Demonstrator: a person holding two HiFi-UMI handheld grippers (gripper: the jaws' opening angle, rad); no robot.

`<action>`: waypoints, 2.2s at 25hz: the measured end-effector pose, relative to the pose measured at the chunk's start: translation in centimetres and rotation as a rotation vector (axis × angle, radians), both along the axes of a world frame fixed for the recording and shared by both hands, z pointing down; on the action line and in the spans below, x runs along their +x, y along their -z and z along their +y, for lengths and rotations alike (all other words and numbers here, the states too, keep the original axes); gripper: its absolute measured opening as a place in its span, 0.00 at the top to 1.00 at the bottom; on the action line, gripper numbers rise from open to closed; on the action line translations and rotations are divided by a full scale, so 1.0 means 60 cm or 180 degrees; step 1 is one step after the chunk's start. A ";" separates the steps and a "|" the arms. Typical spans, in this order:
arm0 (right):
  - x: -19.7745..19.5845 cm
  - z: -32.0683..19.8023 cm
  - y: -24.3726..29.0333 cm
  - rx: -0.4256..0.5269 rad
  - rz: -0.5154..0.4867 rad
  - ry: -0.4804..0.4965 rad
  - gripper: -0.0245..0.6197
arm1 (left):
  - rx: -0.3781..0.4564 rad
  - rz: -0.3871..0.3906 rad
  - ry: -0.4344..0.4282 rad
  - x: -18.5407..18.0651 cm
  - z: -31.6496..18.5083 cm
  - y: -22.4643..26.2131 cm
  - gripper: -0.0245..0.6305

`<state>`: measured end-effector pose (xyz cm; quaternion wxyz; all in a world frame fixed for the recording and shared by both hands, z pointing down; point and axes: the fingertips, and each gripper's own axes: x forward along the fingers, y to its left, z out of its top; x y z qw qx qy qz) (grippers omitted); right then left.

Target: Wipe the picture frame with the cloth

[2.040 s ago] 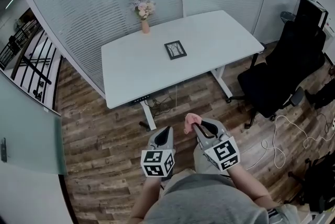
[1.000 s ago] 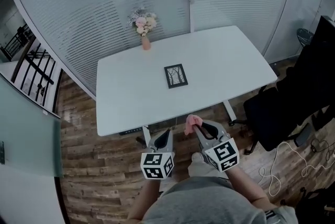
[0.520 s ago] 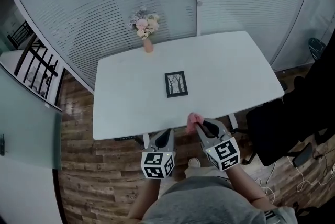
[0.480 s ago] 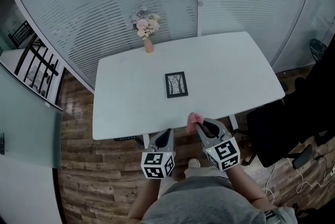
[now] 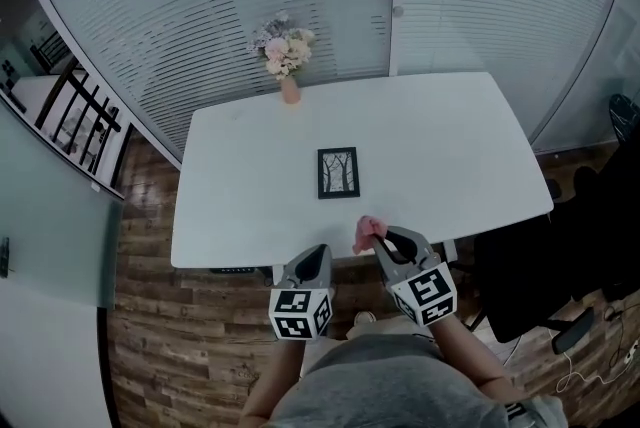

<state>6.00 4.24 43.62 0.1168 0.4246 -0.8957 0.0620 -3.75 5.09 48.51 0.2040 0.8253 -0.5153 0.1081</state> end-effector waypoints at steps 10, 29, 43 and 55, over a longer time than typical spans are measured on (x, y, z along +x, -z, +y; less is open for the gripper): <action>0.007 -0.056 -0.019 -0.0065 0.0002 0.0137 0.90 | -0.0026 -0.0073 0.0114 0.002 -0.042 -0.009 0.96; -0.047 -0.196 -0.075 -0.0227 0.0196 0.0278 0.90 | -0.0123 -0.0124 0.0104 -0.031 -0.160 -0.054 0.96; -0.130 -0.278 -0.145 -0.0455 0.0513 0.0665 0.90 | -0.0454 -0.0138 0.0033 -0.043 -0.242 -0.129 0.96; -0.155 -0.317 -0.221 -0.0631 0.1017 0.0863 0.90 | -0.0651 -0.0167 -0.0051 -0.034 -0.277 -0.167 0.96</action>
